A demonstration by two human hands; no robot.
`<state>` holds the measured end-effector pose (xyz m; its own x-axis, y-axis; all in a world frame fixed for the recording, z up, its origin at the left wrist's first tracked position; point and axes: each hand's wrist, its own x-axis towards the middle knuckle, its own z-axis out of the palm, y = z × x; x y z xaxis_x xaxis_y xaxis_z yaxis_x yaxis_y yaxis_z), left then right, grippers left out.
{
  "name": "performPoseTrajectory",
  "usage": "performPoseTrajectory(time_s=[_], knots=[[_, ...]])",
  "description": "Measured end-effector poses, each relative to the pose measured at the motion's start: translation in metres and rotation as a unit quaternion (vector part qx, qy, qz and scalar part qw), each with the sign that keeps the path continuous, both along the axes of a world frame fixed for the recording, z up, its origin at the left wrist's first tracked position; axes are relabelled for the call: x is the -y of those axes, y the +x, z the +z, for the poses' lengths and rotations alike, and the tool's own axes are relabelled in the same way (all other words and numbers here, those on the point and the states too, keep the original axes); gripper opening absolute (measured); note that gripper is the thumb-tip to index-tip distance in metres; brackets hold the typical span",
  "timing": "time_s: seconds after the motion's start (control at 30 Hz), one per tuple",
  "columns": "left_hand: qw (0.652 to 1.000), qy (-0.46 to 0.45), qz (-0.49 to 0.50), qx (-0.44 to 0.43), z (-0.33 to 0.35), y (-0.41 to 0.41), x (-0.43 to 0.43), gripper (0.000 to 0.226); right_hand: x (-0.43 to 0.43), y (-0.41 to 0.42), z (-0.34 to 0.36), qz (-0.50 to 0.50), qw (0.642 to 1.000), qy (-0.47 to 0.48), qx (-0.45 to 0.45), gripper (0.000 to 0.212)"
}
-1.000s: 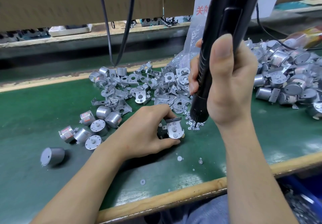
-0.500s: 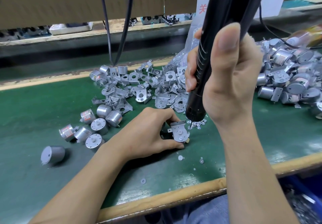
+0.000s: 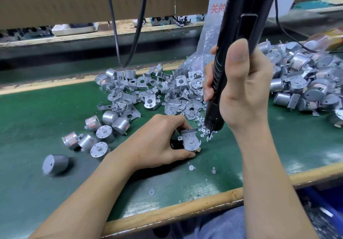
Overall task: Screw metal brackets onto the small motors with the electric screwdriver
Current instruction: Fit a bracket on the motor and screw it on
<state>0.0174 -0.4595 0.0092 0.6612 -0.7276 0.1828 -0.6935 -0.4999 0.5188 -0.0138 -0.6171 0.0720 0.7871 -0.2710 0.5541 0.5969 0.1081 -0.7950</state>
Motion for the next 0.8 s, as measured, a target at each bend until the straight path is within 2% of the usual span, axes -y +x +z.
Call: performPoseTrajectory(time_s=[0.43, 0.53, 0.8], knots=[[1.0, -0.006, -0.001, -0.004, -0.001, 0.0, 0.0, 0.041, -0.002, -0.002, 0.004, -0.002, 1.0, -0.009, 0.009, 0.064], [1.0, -0.01, 0.001, -0.008, -0.001, 0.001, 0.0, 0.04, -0.005, -0.003, 0.008, 0.007, 1.0, 0.007, 0.023, 0.061], [1.0, -0.009, 0.003, 0.002, 0.0, 0.0, 0.0, 0.04, -0.023, 0.0, 0.014, 0.027, 0.997, 0.029, 0.064, 0.067]])
